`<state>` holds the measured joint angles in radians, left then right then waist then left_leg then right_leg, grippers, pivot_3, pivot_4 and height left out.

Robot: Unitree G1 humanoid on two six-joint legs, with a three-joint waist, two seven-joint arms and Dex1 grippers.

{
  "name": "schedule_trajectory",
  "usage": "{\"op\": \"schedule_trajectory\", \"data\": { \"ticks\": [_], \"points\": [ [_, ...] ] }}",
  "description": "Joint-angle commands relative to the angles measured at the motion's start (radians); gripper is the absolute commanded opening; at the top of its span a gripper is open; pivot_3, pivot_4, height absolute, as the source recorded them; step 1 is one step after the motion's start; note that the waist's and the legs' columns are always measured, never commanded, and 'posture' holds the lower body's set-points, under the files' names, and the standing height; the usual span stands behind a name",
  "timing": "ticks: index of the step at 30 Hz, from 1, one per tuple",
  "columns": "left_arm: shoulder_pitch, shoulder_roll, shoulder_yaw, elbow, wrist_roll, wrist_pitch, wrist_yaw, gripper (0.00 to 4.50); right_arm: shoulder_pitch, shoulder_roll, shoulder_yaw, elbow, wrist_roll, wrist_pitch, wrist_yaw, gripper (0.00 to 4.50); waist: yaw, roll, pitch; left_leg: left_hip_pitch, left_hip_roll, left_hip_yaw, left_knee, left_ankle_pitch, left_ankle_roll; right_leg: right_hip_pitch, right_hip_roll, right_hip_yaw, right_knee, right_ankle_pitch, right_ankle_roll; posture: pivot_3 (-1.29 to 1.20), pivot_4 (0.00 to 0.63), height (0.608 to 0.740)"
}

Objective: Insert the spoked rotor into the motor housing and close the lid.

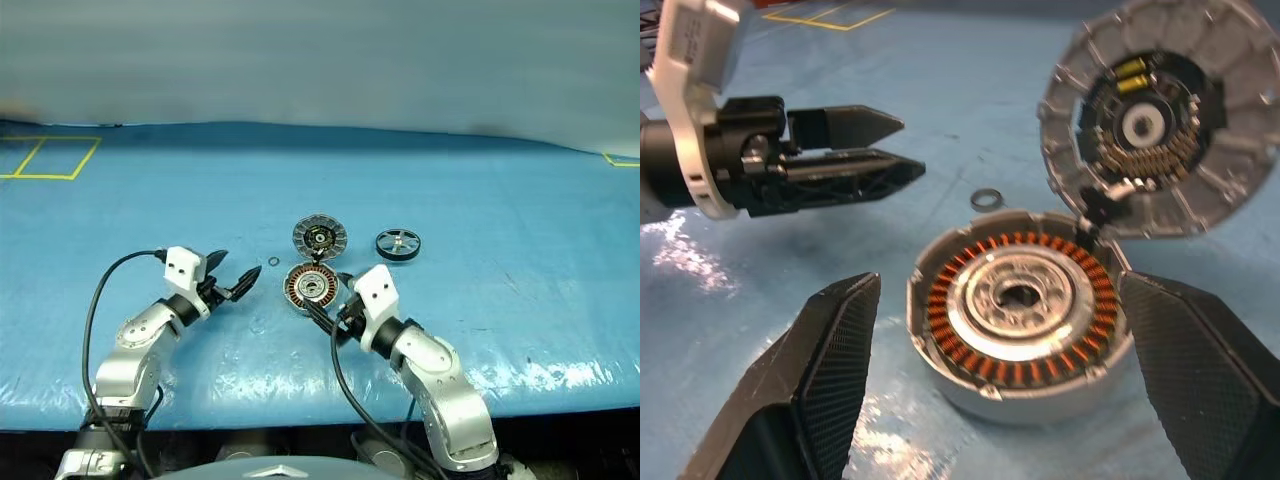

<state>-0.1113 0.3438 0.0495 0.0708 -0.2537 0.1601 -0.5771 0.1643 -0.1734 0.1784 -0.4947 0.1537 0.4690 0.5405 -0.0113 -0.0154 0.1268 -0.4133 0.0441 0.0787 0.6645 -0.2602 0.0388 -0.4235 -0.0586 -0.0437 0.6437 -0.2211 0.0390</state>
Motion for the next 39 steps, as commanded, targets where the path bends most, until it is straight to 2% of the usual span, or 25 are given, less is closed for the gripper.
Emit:
{"op": "schedule_trajectory", "data": {
  "ticks": [1,6,14,17,22,27,32,35,39],
  "points": [
    [-0.082,0.015,-0.035,0.095,0.013,-0.016,-0.072,4.50,0.050,-0.009,-0.008,0.080,-0.045,-0.242,-0.030,4.00,-0.003,0.000,0.000,0.000,0.000,0.001,0.000,0.000,0.000,0.000,0.000,0.001,0.000,0.000,0.000,0.00,0.150,0.740],
    [-0.220,0.024,-0.085,0.275,0.080,-0.070,-0.111,4.50,0.116,-0.013,0.008,0.164,-0.098,-0.387,-0.090,4.00,-0.001,-0.002,0.001,0.001,0.001,0.001,0.001,0.000,0.000,0.000,0.001,0.001,0.001,0.000,0.000,0.00,0.150,0.740],
    [-0.345,0.009,-0.141,0.494,0.183,-0.146,-0.106,4.50,0.129,-0.018,0.018,0.173,-0.110,-0.430,-0.124,4.00,0.001,-0.003,0.002,0.000,0.001,0.000,0.001,0.000,0.000,0.000,0.001,0.002,0.001,0.004,-0.002,0.00,0.150,0.740],
    [-0.355,0.009,-0.150,0.534,0.197,-0.160,-0.112,3.89,0.129,-0.031,0.020,0.180,-0.118,-0.445,-0.128,4.04,0.002,-0.003,0.002,0.001,0.001,0.000,0.001,0.000,0.000,0.001,0.001,0.002,0.001,0.004,-0.002,0.00,0.150,0.740],
    [-0.327,0.029,-0.162,0.555,0.226,-0.193,-0.113,2.21,0.132,-0.041,0.022,0.191,-0.120,-0.455,-0.136,4.04,0.000,-0.003,0.002,0.004,0.002,0.000,0.001,0.000,0.000,0.004,0.001,0.001,0.001,0.003,-0.003,0.00,0.150,0.740],
    [-0.265,0.062,-0.167,0.499,0.241,-0.181,-0.121,0.64,0.134,-0.045,0.032,0.199,-0.122,-0.455,-0.139,4.04,-0.002,-0.003,0.002,0.013,0.005,0.001,0.001,0.000,0.000,0.012,0.000,0.001,0.001,-0.001,-0.007,0.00,0.150,0.740],
    [-0.170,0.128,-0.137,0.264,0.204,-0.091,-0.136,0.63,0.133,-0.060,0.051,0.203,-0.127,-0.478,-0.126,4.04,-0.004,-0.003,0.002,0.015,0.008,0.004,0.000,0.000,0.000,0.012,-0.001,0.002,0.002,-0.001,-0.009,0.00,0.150,0.740],
    [-0.119,0.136,-0.098,0.059,0.131,0.025,-0.136,0.63,0.135,-0.062,0.058,0.207,-0.122,-0.494,-0.122,4.04,-0.002,-0.002,0.002,0.014,0.008,0.004,-0.001,0.000,0.000,0.011,-0.003,0.002,0.002,0.000,-0.011,0.00,0.150,0.740],
    [-0.093,0.141,-0.115,-0.123,0.080,0.131,-0.166,0.63,0.133,-0.061,0.074,0.232,-0.134,-0.518,-0.123,4.04,0.011,-0.003,0.004,0.012,0.007,0.003,0.000,0.000,0.000,0.010,-0.003,0.001,0.001,0.000,-0.011,0.00,0.150,0.740]
  ]
}}
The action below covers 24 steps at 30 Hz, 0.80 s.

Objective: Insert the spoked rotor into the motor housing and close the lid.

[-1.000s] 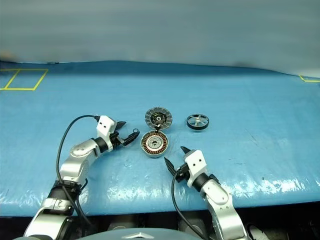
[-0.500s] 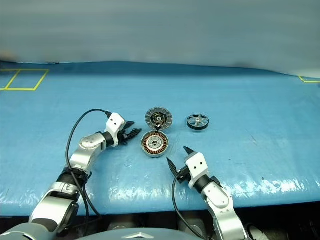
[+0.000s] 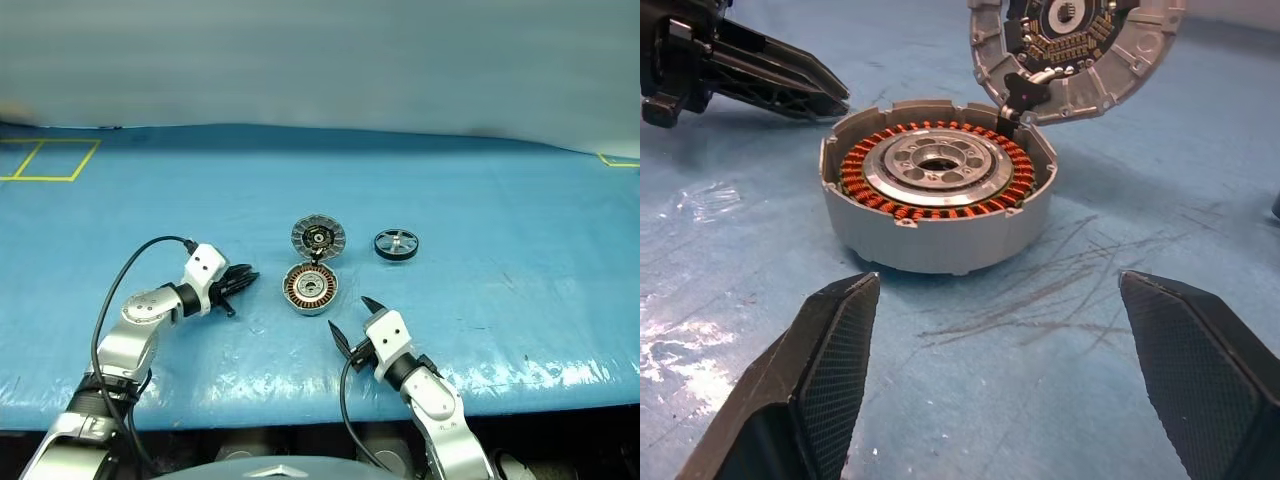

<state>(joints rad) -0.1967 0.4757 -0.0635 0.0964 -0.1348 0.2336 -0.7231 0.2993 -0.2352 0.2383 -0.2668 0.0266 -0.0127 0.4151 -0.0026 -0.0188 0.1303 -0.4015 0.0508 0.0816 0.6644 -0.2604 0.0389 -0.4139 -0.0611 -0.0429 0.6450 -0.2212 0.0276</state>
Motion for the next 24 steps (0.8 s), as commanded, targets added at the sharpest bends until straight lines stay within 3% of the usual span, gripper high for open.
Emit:
{"op": "schedule_trajectory", "data": {
  "ticks": [1,9,24],
  "points": [
    [-0.006,0.011,-0.006,-0.172,-0.042,0.075,-0.023,0.63,-0.002,0.000,0.017,0.008,-0.009,-0.040,0.002,4.04,0.004,0.000,0.000,0.000,0.000,0.000,0.000,0.000,0.000,0.000,0.000,0.000,0.000,0.000,0.000,0.00,0.150,0.740],
    [-0.060,0.003,-0.116,-0.279,-0.067,0.153,-0.115,0.63,-0.016,-0.001,0.031,0.022,-0.010,-0.042,0.001,4.04,0.003,0.001,0.001,0.000,0.000,0.001,0.000,0.000,0.000,0.000,0.002,0.001,0.000,-0.001,0.002,0.00,0.150,0.740],
    [-0.213,-0.055,-0.282,-0.060,0.057,0.061,-0.149,0.63,-0.018,-0.005,0.032,0.021,-0.028,-0.039,-0.015,4.04,0.004,0.000,0.001,0.000,-0.005,0.000,0.001,0.000,0.001,0.001,0.002,0.002,0.000,-0.002,0.005,0.00,0.150,0.740]
  ]
}}
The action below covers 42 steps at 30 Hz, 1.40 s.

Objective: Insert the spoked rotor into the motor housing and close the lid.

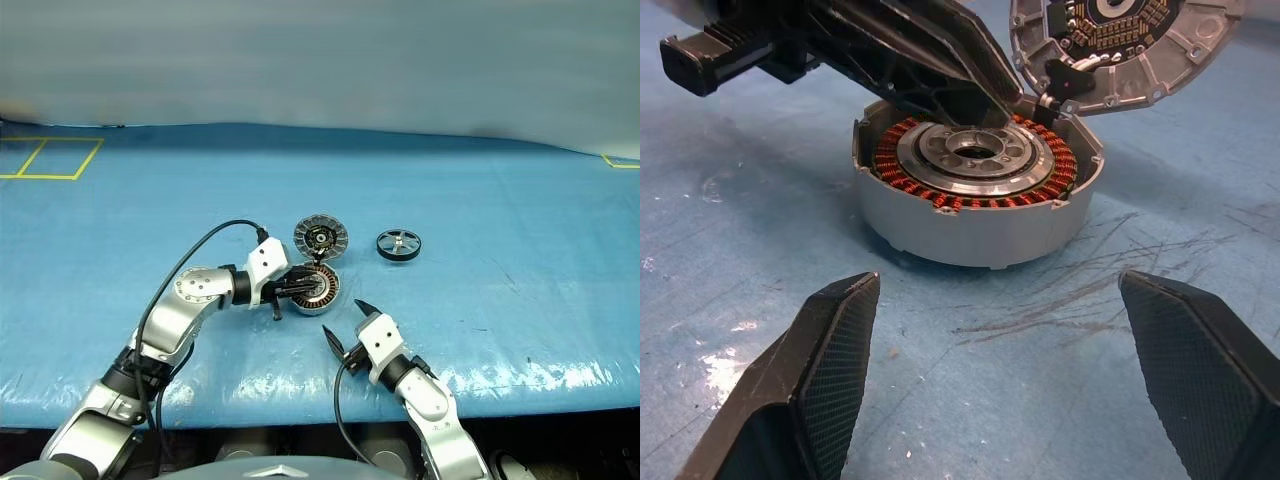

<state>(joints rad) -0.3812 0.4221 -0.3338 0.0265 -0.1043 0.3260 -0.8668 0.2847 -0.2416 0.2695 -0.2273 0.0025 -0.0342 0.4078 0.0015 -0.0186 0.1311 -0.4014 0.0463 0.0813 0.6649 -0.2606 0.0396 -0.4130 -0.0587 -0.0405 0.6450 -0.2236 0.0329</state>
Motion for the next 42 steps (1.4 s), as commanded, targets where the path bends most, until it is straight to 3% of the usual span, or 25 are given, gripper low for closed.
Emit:
{"op": "schedule_trajectory", "data": {
  "ticks": [1,10,21,24,29,30,36,42],
  "points": [
    [-0.032,0.002,-0.017,0.020,0.038,-0.039,-0.006,0.63,-0.003,0.002,0.001,-0.020,-0.005,-0.017,-0.010,4.04,0.000,0.000,0.000,0.000,0.000,0.000,0.000,0.000,0.000,0.000,0.000,0.000,0.000,0.000,0.000,0.00,0.150,0.740],
    [-0.025,-0.011,-0.011,0.043,0.028,-0.041,-0.033,0.63,-0.006,0.002,0.003,-0.018,-0.010,-0.010,-0.018,4.04,0.001,0.000,0.000,0.000,0.000,0.000,0.000,0.000,0.000,0.000,0.000,0.000,0.000,0.000,0.000,0.00,0.150,0.740],
    [0.008,-0.024,0.050,-0.056,-0.024,-0.028,-0.007,4.36,-0.014,-0.001,-0.005,-0.067,0.003,0.023,-0.014,4.04,0.000,0.000,0.000,0.000,0.001,0.000,0.001,0.000,0.000,0.000,0.000,0.000,0.000,0.000,0.001,0.00,0.150,0.740],
    [0.043,-0.033,0.099,-0.131,-0.066,-0.012,0.024,4.05,-0.020,0.003,-0.016,-0.126,0.011,0.092,-0.027,4.04,0.000,0.000,0.000,0.000,0.001,-0.001,0.001,0.000,0.000,0.000,-0.001,0.000,0.000,0.001,0.000,0.00,0.150,0.740],
    [0.151,-0.036,0.177,-0.231,-0.130,-0.023,0.062,2.38,-0.049,-0.014,-0.035,-0.267,0.063,0.361,-0.019,4.04,-0.002,0.000,0.000,0.000,0.002,-0.001,0.001,0.000,0.000,0.000,-0.001,0.001,0.001,0.002,-0.002,0.00,0.150,0.740],
    [0.182,-0.043,0.196,-0.244,-0.147,-0.039,0.069,2.04,-0.063,-0.014,-0.043,-0.291,0.075,0.417,-0.022,3.85,-0.003,0.000,0.000,0.000,0.002,-0.001,0.001,0.000,0.000,0.001,-0.001,0.000,0.001,0.003,-0.003,0.00,0.150,0.740],
    [0.364,-0.055,0.248,-0.252,-0.117,-0.175,0.149,0.03,-0.170,-0.028,-0.059,-0.381,0.100,0.642,-0.039,2.08,-0.003,0.000,0.000,0.000,0.002,-0.001,0.002,0.000,0.000,0.001,-0.002,0.000,0.001,0.003,-0.004,0.00,0.150,0.740],
    [0.530,-0.053,0.221,-0.211,-0.106,-0.373,0.105,0.00,-0.320,-0.039,-0.018,-0.382,0.092,0.825,-0.046,0.08,-0.004,0.000,0.000,0.000,0.001,0.000,0.001,0.000,0.001,0.000,-0.003,-0.001,0.000,0.003,-0.004,0.00,0.150,0.740]
  ]
}}
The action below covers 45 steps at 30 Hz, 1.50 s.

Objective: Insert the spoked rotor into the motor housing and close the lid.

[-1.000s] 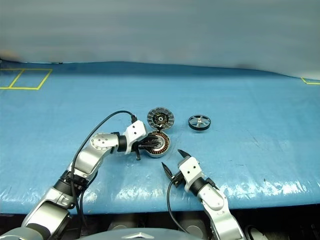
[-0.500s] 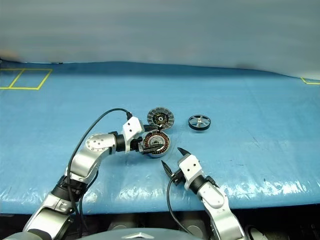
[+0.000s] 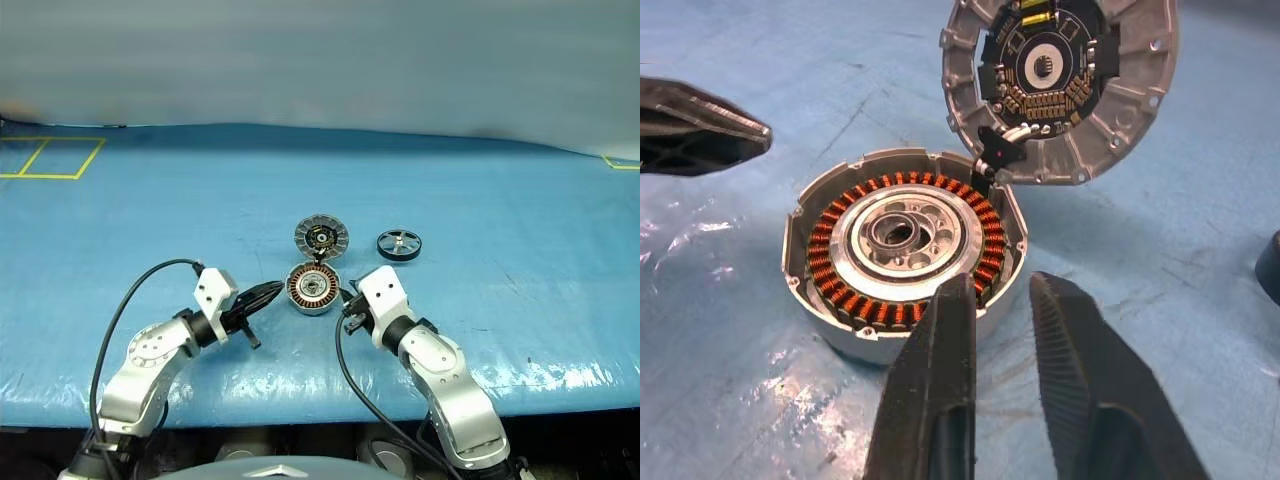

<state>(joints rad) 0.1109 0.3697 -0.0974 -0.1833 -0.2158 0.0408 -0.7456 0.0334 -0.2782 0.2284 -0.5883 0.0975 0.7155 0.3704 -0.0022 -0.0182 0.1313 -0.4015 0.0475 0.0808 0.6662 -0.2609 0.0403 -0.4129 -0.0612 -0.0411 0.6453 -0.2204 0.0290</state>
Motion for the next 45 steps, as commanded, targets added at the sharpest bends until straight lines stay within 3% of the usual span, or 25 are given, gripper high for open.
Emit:
{"op": "schedule_trajectory", "data": {
  "ticks": [1,7,13,45],
  "points": [
    [0.055,-0.005,-0.020,0.007,0.010,-0.105,-0.013,0.00,-0.097,0.004,0.033,-0.010,-0.006,0.102,-0.016,0.03,-0.001,0.000,0.000,0.000,0.000,0.000,0.000,0.000,0.000,0.000,0.000,0.000,0.000,0.000,0.000,0.00,0.150,0.740],
    [0.119,-0.039,-0.028,0.054,0.044,-0.177,0.042,0.00,-0.254,0.080,0.054,0.058,0.004,0.269,-0.056,0.03,-0.003,0.000,0.000,0.000,0.000,0.000,0.000,0.000,0.000,-0.001,0.000,-0.001,0.000,0.000,-0.001,0.00,0.150,0.740],
    [0.136,-0.063,-0.034,0.106,0.065,-0.256,0.071,0.00,-0.337,0.085,0.109,0.084,0.019,0.366,-0.040,0.03,-0.007,0.001,0.000,-0.002,0.000,0.000,0.000,-0.001,0.001,-0.002,-0.001,-0.002,0.000,0.000,0.000,0.00,0.150,0.740],
    [0.104,-0.088,-0.043,0.077,0.056,-0.273,0.108,0.00,-0.428,0.094,0.162,0.184,0.037,0.470,-0.084,0.03,-0.010,0.001,0.001,-0.003,0.000,0.000,-0.001,-0.001,0.001,-0.003,-0.001,-0.003,-0.001,0.000,0.000,0.00,0.150,0.740]
  ]
}}
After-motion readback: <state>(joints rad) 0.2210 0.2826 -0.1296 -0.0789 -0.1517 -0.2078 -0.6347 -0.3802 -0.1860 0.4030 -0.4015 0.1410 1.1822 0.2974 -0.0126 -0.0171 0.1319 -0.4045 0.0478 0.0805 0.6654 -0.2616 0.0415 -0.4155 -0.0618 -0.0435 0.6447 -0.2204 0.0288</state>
